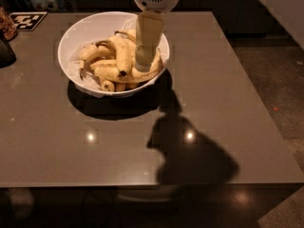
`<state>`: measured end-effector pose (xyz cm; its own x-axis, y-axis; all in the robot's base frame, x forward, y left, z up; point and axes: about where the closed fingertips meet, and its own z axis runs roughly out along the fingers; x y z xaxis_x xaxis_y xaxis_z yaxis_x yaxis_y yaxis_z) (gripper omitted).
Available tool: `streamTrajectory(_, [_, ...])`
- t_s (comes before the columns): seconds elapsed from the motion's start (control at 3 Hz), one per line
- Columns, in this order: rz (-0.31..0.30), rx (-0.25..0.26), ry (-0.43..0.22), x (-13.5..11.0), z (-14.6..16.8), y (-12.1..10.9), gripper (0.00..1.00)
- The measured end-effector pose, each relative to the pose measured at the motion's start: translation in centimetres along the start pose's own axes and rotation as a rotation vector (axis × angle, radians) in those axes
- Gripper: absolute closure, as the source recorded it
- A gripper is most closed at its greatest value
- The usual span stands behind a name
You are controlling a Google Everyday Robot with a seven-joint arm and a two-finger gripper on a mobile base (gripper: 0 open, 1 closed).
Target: Pick banana from white bowl
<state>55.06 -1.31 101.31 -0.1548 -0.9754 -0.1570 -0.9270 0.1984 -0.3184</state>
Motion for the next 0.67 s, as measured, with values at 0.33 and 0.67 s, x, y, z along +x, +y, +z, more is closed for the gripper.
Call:
streamTrajectory(0.33, [-0.053, 0.005, -0.006, -4.1, 0.3, -1.1, 0.08])
streamTrajectory(0.67, [-0.094, -0.009, -0.036, -7.6, 0.9, -1.9, 0.22])
